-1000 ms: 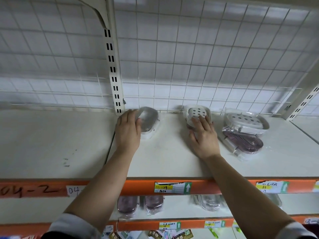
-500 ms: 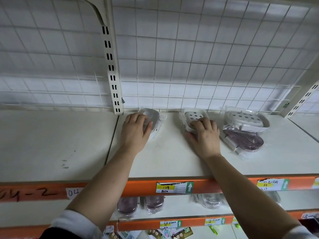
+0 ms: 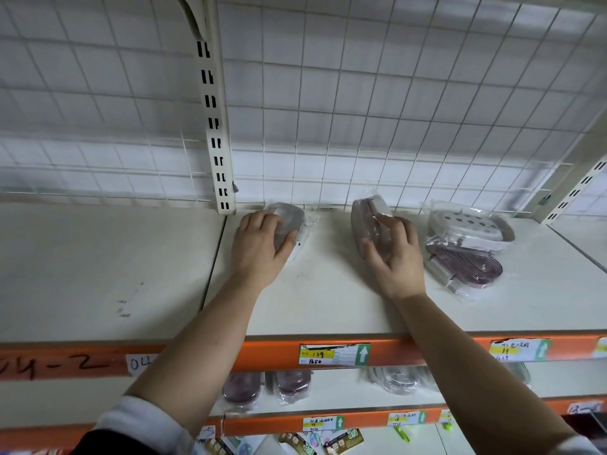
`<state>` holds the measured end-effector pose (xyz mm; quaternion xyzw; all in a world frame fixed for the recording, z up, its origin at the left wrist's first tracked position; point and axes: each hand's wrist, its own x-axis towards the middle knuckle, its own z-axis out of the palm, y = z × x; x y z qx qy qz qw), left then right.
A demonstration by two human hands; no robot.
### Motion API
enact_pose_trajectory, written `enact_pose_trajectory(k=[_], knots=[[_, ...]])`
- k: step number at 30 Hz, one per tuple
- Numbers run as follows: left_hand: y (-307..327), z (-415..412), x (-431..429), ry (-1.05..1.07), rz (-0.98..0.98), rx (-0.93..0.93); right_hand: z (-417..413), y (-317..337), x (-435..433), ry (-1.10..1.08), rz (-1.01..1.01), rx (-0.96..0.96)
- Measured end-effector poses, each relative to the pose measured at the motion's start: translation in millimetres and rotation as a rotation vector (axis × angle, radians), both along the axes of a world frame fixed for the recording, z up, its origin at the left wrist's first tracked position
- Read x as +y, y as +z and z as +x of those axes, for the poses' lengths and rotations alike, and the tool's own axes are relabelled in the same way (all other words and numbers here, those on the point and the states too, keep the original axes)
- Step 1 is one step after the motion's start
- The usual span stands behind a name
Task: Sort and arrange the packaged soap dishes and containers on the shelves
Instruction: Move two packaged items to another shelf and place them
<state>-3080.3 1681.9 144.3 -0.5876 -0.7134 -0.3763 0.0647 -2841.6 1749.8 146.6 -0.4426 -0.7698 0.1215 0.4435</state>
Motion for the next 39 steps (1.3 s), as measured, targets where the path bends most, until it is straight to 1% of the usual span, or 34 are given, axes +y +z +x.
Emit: enact_pose_trajectory(k=[3, 5, 8, 10, 13, 15, 17, 21, 23, 26, 29, 31, 35, 39], knots=[[0, -1, 0, -0.002, 0.013, 0.012, -1, 1, -2, -0.042, 0.035, 0.024], [-1, -1, 1, -0.008, 0.031, 0.010, -1, 2, -3, -0.027, 0.063, 0.065], [-2, -2, 1, -0.021, 0.046, -0.003, -2, 0, -5, -0.020, 0.006, 0.117], [-2, -2, 1, -0.033, 0.051, -0.009, -2, -2, -5, -0.053, -0.030, 0.106], [-4, -4, 2, -0.044, 0.055, -0.008, -3, -2, -4, -0.057, -0.008, 0.013], [-5, -5, 2, -0.043, 0.048, -0.014, -5, -1, -2, -0.014, 0.040, -0.115], [-6, -5, 1, -0.048, 0.038, -0.017, -5, -2, -2, 0.053, 0.043, -0.217], [2, -5, -2, -0.088, -0.047, -0.018, -10, 2, -7, 0.067, -0.106, -0.357], [9, -5, -7, -0.091, -0.103, -0.018, -16, 5, -10, 0.032, -0.129, -0.411], [18, -2, -22, -0.080, -0.106, 0.006, -21, 15, -21, -0.031, -0.143, -0.350], [22, 4, -51, -0.096, 0.032, 0.089, -10, 19, -46, -0.029, -0.054, -0.268], [21, 10, -76, -0.111, 0.094, 0.128, 2, 18, -69, -0.022, -0.014, -0.261], [12, 29, -132, -0.065, 0.157, 0.130, 26, 11, -117, -0.011, -0.006, -0.260], [0, 53, -195, -0.024, 0.156, 0.144, 49, 7, -173, 0.042, -0.004, -0.215]])
